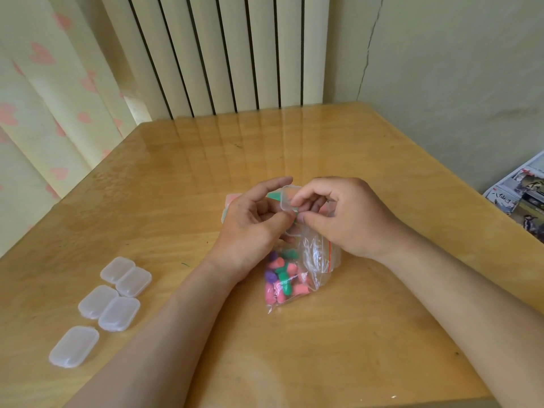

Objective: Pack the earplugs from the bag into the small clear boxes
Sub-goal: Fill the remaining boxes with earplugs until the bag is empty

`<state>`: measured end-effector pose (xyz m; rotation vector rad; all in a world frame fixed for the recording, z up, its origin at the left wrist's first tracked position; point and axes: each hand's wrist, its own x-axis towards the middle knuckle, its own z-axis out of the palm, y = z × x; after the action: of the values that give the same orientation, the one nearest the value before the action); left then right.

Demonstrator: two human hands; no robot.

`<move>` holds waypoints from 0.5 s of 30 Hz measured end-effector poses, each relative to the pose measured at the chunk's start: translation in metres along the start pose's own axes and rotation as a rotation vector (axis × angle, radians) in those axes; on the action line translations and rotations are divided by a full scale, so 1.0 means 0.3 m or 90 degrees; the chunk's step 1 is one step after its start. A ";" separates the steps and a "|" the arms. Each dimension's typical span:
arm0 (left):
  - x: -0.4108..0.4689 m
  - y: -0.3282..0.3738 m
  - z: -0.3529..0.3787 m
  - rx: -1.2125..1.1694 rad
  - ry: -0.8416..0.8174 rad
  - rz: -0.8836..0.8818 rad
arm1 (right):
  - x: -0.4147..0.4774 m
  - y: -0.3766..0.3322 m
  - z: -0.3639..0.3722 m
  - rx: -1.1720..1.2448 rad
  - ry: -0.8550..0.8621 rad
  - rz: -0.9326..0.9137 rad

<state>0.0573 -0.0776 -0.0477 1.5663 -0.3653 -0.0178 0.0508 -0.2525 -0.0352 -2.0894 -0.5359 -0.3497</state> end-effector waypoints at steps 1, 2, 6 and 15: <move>-0.001 0.002 0.001 0.000 -0.002 -0.001 | 0.000 0.001 -0.001 -0.001 0.001 0.001; -0.001 0.004 0.003 0.001 -0.002 -0.003 | -0.001 0.002 -0.001 -0.001 0.002 0.002; 0.003 0.006 0.006 -0.004 0.028 -0.024 | 0.003 -0.010 -0.016 0.004 0.018 0.009; 0.010 0.004 0.007 0.001 0.060 -0.047 | 0.001 -0.028 -0.126 0.007 -0.093 0.058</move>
<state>0.0592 -0.0803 -0.0459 1.5757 -0.2328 -0.0006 0.0455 -0.2802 -0.0088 -2.1316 -0.5243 -0.1423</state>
